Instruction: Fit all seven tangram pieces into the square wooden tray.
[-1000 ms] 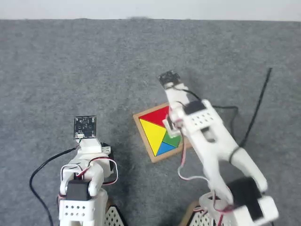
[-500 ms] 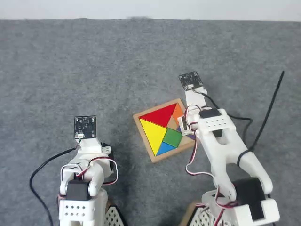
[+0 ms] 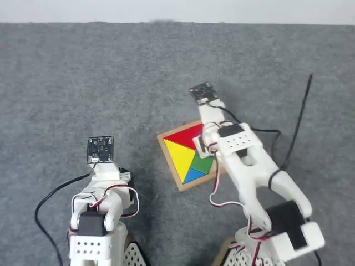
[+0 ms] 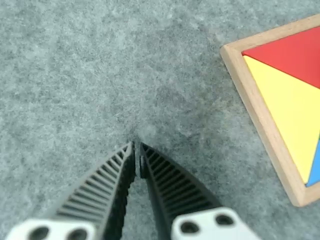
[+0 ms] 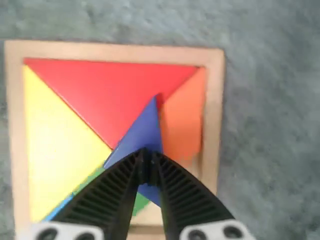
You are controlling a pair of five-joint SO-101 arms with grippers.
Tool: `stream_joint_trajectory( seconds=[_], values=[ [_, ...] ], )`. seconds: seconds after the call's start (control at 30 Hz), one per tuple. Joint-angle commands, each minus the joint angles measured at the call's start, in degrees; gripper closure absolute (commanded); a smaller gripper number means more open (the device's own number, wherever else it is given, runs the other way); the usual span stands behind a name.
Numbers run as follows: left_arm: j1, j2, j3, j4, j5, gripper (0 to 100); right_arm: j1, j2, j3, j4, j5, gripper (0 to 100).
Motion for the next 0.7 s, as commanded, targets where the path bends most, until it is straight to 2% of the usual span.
stream_joint_trajectory(
  seconds=[0.0,0.2,0.47,0.67],
  values=[
    [-0.35,-1.14,-0.66,0.09,-0.62,99,-1.98,1.98,-2.81,-0.04,2.73,99.1],
    [-0.35,-1.14,-0.66,0.09,-0.62,99,-1.8,0.31,-2.81,1.54,4.84,99.1],
    [-0.35,-1.14,-0.66,0.09,-0.62,99,-1.63,-16.22,4.13,1.36,4.13,99.1],
    [-0.35,-1.14,-0.66,0.09,-0.62,99,-0.48,-11.56,3.6,-0.4,0.09,99.1]
  ],
)
